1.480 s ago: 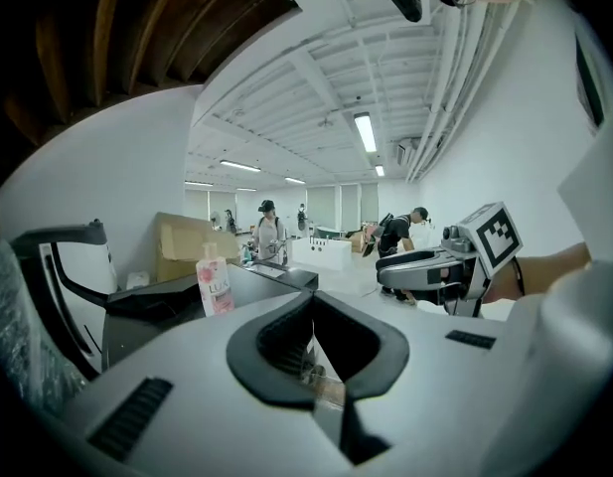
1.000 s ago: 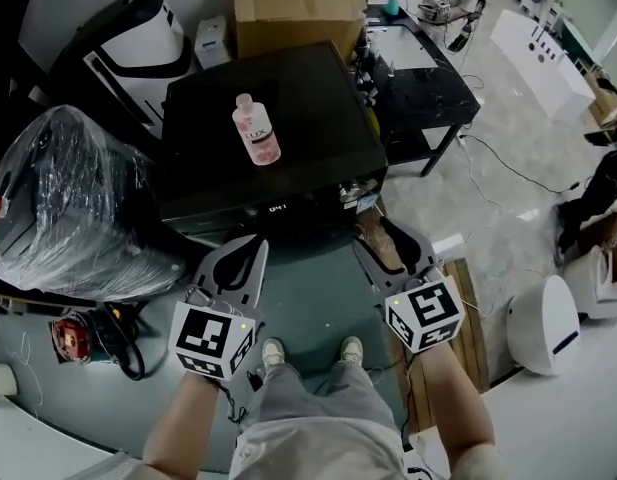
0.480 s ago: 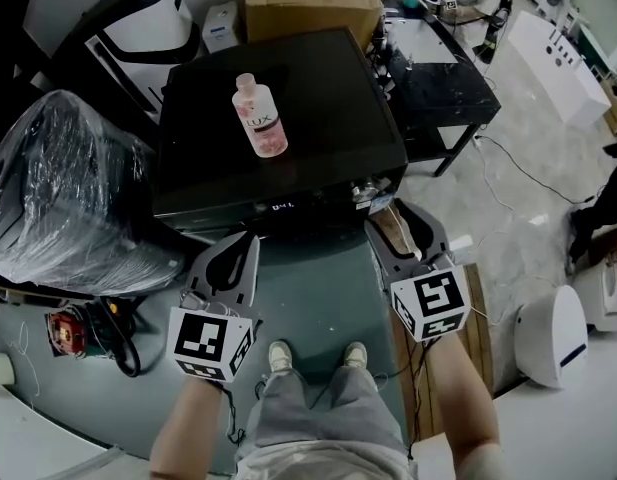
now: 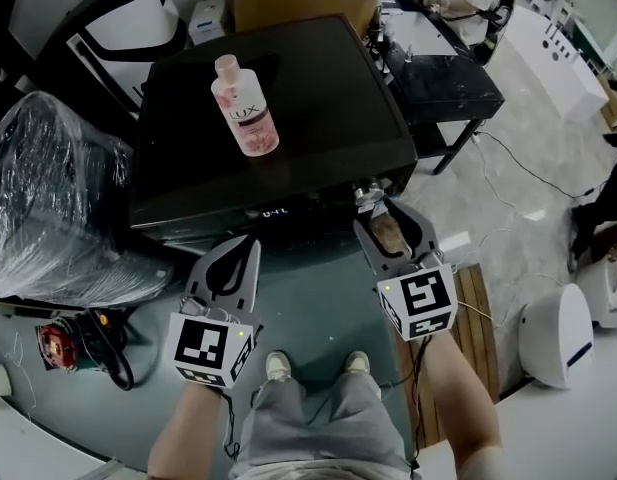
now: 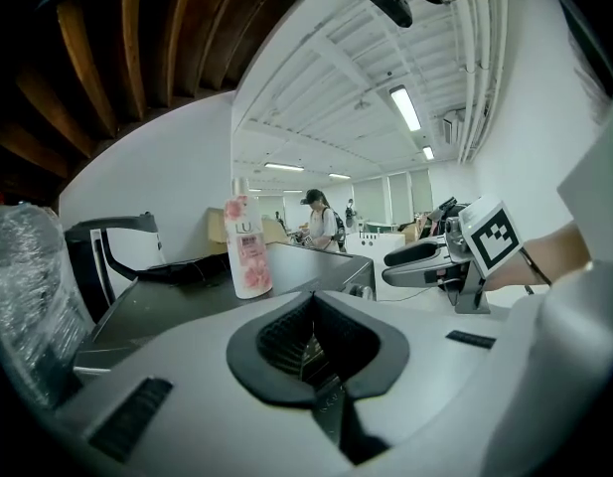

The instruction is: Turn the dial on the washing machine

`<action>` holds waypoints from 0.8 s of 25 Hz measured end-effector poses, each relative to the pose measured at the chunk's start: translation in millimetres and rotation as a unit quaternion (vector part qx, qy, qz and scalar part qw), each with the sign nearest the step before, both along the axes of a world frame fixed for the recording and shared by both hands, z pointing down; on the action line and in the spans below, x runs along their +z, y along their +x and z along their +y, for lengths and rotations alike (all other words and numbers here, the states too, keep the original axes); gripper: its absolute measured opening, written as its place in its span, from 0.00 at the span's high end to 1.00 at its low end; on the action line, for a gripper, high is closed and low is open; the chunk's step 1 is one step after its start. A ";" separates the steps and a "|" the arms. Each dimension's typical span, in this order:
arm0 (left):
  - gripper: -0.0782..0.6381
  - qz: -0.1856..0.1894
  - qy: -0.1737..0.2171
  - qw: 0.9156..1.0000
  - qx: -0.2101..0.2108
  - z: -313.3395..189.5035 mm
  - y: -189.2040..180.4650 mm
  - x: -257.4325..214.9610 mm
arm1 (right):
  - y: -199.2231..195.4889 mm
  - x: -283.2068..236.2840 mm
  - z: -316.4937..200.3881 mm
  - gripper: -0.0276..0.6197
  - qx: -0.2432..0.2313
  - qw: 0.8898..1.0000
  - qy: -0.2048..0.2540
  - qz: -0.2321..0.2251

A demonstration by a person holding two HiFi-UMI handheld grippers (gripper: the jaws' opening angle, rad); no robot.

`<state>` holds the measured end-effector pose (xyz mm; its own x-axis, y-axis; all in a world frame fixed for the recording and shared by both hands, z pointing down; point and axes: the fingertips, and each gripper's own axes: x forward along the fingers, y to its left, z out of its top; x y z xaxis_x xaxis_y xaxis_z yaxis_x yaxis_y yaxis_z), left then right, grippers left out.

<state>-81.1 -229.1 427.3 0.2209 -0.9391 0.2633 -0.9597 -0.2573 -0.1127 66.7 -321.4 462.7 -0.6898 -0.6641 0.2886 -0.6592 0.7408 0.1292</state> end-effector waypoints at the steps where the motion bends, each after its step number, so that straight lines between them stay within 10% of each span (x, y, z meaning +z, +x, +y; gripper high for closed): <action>1: 0.86 -0.001 0.000 1.000 0.000 -2.2 -1.2 5.4 | -2.0 6.3 -3.1 0.59 -0.001 1.000 0.001 0.005; 14: 0.86 -0.012 0.020 1.000 -0.007 -18.1 -7.9 49.9 | -6.4 68.5 -49.0 0.54 0.031 0.997 0.042 0.057; 20: 0.86 -0.051 0.017 0.999 0.010 -18.3 0.8 67.3 | -7.0 70.6 -51.5 0.51 0.026 0.975 0.140 0.170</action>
